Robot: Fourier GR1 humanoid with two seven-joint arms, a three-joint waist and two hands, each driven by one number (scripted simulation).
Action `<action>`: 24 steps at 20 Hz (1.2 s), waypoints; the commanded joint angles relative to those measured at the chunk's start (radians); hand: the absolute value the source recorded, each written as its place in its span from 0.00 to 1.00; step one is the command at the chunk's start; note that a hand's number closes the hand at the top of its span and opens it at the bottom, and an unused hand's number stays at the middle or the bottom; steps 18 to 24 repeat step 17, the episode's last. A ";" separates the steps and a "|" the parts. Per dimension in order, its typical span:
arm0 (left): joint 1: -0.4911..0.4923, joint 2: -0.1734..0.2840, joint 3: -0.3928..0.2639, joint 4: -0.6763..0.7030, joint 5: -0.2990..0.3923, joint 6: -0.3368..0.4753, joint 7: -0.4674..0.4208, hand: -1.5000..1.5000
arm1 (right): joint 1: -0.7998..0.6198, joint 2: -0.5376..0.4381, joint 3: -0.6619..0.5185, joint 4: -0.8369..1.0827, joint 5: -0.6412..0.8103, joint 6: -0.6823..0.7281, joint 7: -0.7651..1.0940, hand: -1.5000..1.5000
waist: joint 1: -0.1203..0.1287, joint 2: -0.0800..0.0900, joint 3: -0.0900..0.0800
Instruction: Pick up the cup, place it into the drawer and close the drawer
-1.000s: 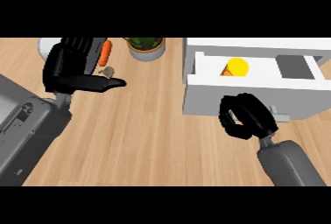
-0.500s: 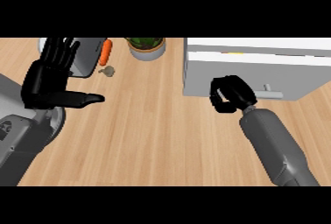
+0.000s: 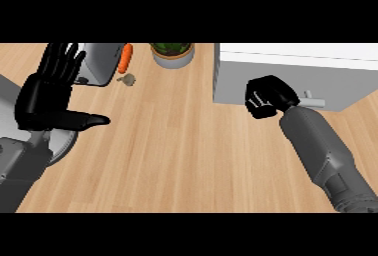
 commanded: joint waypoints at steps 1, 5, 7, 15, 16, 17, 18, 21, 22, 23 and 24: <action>0.023 -0.024 -0.017 -0.011 -0.009 -0.018 -0.017 0.00 | -0.113 -0.046 -0.068 0.127 -0.019 0.003 0.072 1.00 | 0.023 0.030 0.007; 0.012 -0.020 -0.007 -0.003 -0.002 -0.040 -0.017 0.00 | -0.139 -0.094 -0.091 0.142 -0.040 0.056 0.049 1.00 | 0.030 0.036 0.006; -0.001 -0.003 0.004 0.008 0.014 -0.065 0.003 0.00 | -0.119 -0.100 -0.105 0.133 -0.053 0.032 0.022 1.00 | 0.036 0.045 0.007; 0.019 -0.057 -0.024 0.012 -0.013 -0.039 -0.024 0.00 | -0.121 -0.111 -0.144 0.133 -0.089 0.039 -0.016 1.00 | 0.039 0.042 0.007; 0.015 -0.050 -0.023 0.010 -0.014 -0.052 -0.029 0.00 | -0.120 -0.142 -0.149 0.127 -0.093 0.053 -0.043 1.00 | 0.039 0.044 0.007; 0.023 -0.050 -0.025 0.017 -0.010 -0.059 -0.023 0.00 | -0.121 -0.119 -0.148 0.128 -0.094 0.043 -0.034 1.00 | 0.050 0.048 0.007; 0.023 -0.050 -0.025 0.017 -0.010 -0.059 -0.023 0.00 | -0.121 -0.119 -0.148 0.128 -0.094 0.043 -0.034 1.00 | 0.050 0.048 0.007; 0.023 -0.050 -0.025 0.017 -0.010 -0.059 -0.023 0.00 | -0.121 -0.119 -0.148 0.128 -0.094 0.043 -0.034 1.00 | 0.050 0.048 0.007; 0.023 -0.050 -0.025 0.017 -0.010 -0.059 -0.023 0.00 | -0.121 -0.119 -0.148 0.128 -0.094 0.043 -0.034 1.00 | 0.050 0.048 0.007; 0.023 -0.050 -0.025 0.017 -0.010 -0.059 -0.023 0.00 | -0.121 -0.119 -0.148 0.128 -0.094 0.043 -0.034 1.00 | 0.050 0.048 0.007; 0.023 -0.050 -0.025 0.017 -0.010 -0.059 -0.023 0.00 | -0.121 -0.119 -0.148 0.128 -0.094 0.043 -0.034 1.00 | 0.050 0.048 0.007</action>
